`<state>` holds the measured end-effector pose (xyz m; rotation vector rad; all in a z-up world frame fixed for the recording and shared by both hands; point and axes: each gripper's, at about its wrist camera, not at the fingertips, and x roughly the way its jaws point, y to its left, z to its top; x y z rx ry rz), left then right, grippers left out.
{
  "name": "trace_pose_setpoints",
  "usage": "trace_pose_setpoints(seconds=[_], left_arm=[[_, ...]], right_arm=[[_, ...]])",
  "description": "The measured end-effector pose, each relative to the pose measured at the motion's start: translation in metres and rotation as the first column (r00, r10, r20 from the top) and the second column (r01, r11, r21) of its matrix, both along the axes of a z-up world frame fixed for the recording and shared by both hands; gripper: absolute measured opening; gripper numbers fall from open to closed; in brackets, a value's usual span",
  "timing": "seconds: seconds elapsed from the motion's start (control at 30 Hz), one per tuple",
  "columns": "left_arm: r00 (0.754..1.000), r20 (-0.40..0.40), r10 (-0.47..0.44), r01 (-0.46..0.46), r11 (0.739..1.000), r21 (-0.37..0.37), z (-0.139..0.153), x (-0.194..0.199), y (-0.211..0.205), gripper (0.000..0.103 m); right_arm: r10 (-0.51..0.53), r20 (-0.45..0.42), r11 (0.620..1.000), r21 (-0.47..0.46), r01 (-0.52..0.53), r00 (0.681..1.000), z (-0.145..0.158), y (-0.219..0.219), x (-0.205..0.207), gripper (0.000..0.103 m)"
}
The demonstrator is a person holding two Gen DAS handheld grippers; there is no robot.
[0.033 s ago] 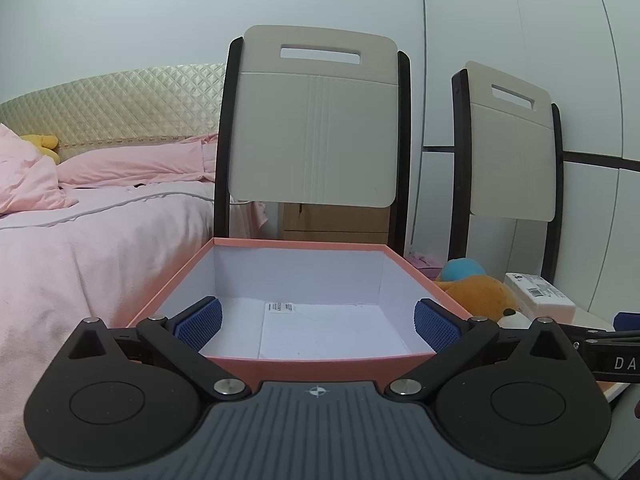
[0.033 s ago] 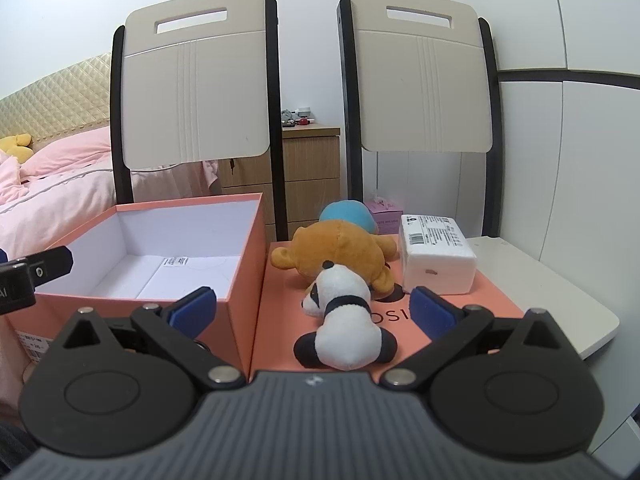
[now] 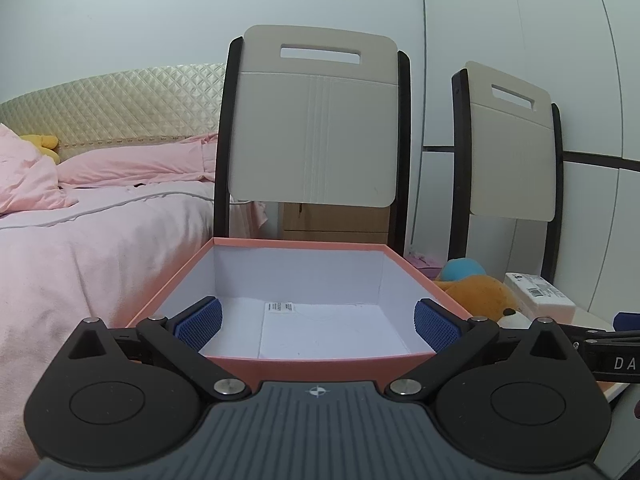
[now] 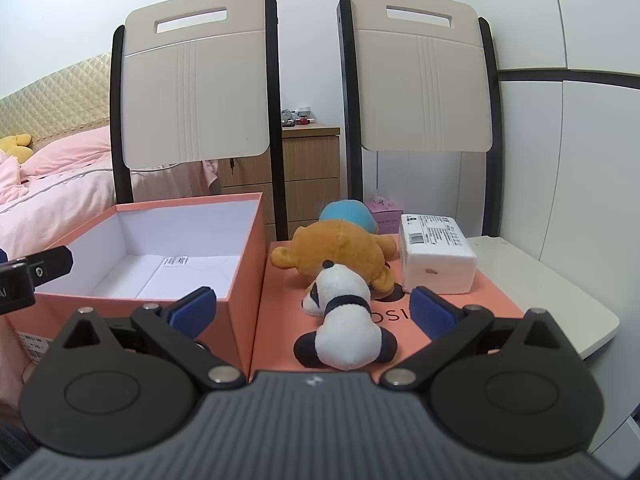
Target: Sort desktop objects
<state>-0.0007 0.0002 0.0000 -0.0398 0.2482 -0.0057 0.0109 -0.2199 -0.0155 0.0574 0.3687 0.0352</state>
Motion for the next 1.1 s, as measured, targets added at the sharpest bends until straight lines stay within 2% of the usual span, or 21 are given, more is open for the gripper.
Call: trace_pose_setpoints(seconds=[0.67,0.97,1.1], left_arm=[[1.000,0.001,-0.014,0.014,1.000,0.007,0.0004,-0.0037,-0.0022,0.103],[1.000,-0.009,-0.018,0.018,1.000,0.005,-0.0010,-0.0013,-0.0022,0.103],[1.000,-0.005,-0.031,0.031,0.999,0.010,0.0001,-0.0027,-0.0023,0.103]], right_arm=[[-0.026,-0.005,0.999,0.026,0.026,1.000,-0.0033,-0.0040,0.0055,0.103],[-0.036,0.037,0.999,0.014,0.035,0.999,-0.0012,-0.0060,0.0020,0.103],[-0.024,0.028,0.999,0.025,0.023,0.999,-0.0021,-0.0075,0.0022,0.103]])
